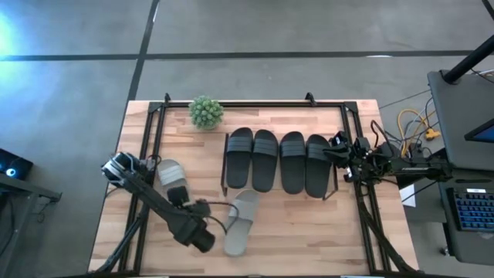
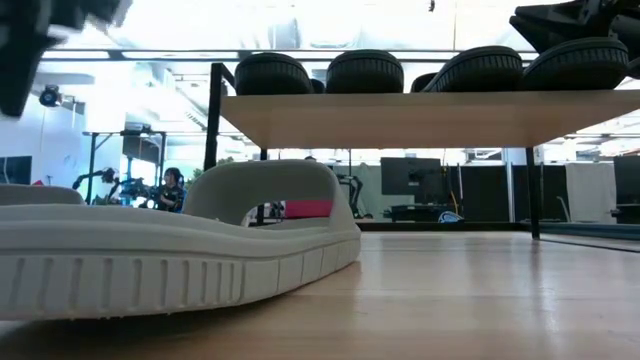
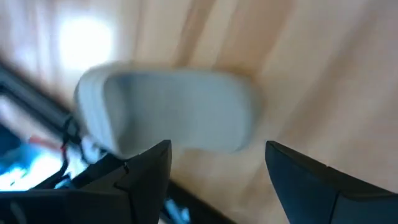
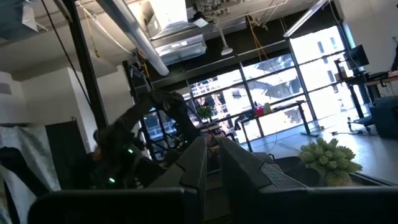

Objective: Pick and place slides into the shelf
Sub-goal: Move the gray slipper to the bottom center of the table

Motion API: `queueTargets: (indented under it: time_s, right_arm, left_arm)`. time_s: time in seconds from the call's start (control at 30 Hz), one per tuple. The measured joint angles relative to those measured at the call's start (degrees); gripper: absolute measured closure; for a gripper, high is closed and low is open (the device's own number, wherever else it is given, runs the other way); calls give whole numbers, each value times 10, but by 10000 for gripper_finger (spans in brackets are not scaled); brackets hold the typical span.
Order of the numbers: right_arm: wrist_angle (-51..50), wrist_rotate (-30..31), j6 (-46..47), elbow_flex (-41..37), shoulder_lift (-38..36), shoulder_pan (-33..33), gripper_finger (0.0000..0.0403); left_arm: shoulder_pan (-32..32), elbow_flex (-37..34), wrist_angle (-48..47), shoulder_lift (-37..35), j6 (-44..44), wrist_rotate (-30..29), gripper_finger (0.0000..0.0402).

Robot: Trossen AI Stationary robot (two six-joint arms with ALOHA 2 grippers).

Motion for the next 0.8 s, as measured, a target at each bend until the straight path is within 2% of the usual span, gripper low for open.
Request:
queueTargets:
  time_s: [0.1,0.23,0.43,0.63,0.8]
  right_arm:
    - [0,0,0,0,0,0,364]
    - [0,0,0,0,0,0,364]
    - [0,0,0,0,0,0,364]
    - [0,0,0,0,0,0,364]
    - [0,0,0,0,0,0,364]
  left_arm:
    - [6,-80,-1,-8,-34,9,158]
    - [14,-141,-1,-8,-48,43,158]
    - [14,-167,1,-8,-48,28,158]
    - [15,-192,41,-9,-48,26,158]
    - [15,-203,-2,-8,-48,16,158]
